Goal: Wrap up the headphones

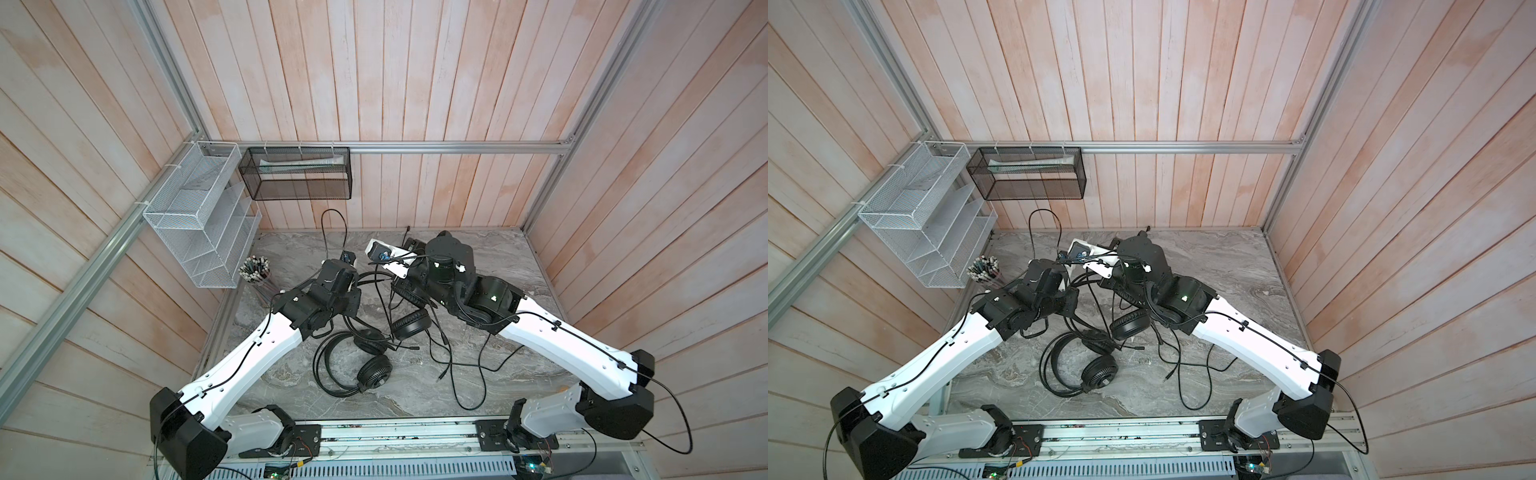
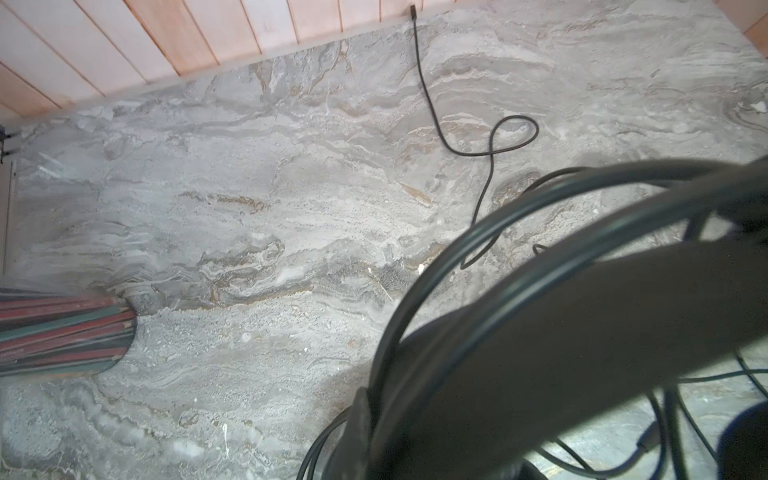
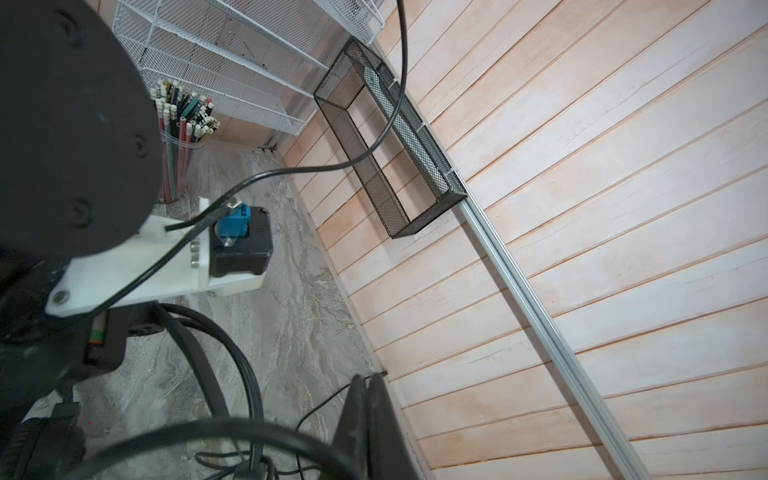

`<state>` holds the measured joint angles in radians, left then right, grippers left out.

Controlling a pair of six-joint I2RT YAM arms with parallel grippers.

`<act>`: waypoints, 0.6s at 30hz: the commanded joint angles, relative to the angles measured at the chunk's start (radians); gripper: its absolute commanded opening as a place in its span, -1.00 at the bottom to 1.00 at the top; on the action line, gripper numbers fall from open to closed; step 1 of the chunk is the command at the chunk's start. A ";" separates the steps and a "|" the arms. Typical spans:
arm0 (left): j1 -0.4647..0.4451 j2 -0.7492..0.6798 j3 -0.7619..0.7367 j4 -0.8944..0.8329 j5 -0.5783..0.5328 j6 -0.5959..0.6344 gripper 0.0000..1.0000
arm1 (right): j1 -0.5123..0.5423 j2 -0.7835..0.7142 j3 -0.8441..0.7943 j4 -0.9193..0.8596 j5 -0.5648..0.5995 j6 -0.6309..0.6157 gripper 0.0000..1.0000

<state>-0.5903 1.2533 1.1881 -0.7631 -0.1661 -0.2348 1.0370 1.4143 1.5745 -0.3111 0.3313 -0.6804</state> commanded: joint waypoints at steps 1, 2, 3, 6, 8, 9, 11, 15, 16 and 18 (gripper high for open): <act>0.122 -0.010 0.017 0.032 0.195 -0.109 -1.00 | 0.028 -0.057 -0.036 0.023 -0.018 0.012 -1.00; 0.150 -0.013 0.016 0.035 0.225 -0.124 -1.00 | 0.034 -0.066 -0.048 0.032 -0.014 0.013 -1.00; 0.170 -0.012 0.017 0.035 0.239 -0.132 -1.00 | 0.039 -0.075 -0.059 0.041 -0.006 0.013 -1.00; 0.187 0.014 0.039 0.021 0.251 -0.143 -1.00 | 0.046 -0.091 -0.071 0.053 -0.005 0.014 -1.00; 0.187 0.028 0.045 0.030 0.295 -0.133 -1.00 | 0.046 -0.086 -0.076 0.063 0.007 0.005 -1.00; 0.185 0.029 0.043 0.038 0.305 -0.131 -1.00 | 0.045 -0.081 -0.076 0.066 0.015 -0.002 -1.00; 0.176 0.028 0.038 0.042 0.291 -0.126 -1.00 | 0.037 -0.064 -0.065 0.073 0.031 -0.013 -1.00; 0.149 0.031 0.032 0.029 0.250 -0.105 -1.00 | -0.003 -0.033 -0.029 0.076 0.019 -0.014 -1.00; 0.137 0.032 0.030 0.025 0.236 -0.099 -1.00 | -0.011 -0.028 -0.022 0.077 0.014 -0.010 -1.00; 0.102 0.036 0.031 0.018 0.192 -0.089 -1.00 | -0.021 -0.011 -0.001 0.079 0.011 -0.006 -1.00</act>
<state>-0.4519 1.2903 1.1927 -0.7742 0.0399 -0.3309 1.0348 1.3800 1.5246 -0.2596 0.3420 -0.6888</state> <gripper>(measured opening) 0.083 0.057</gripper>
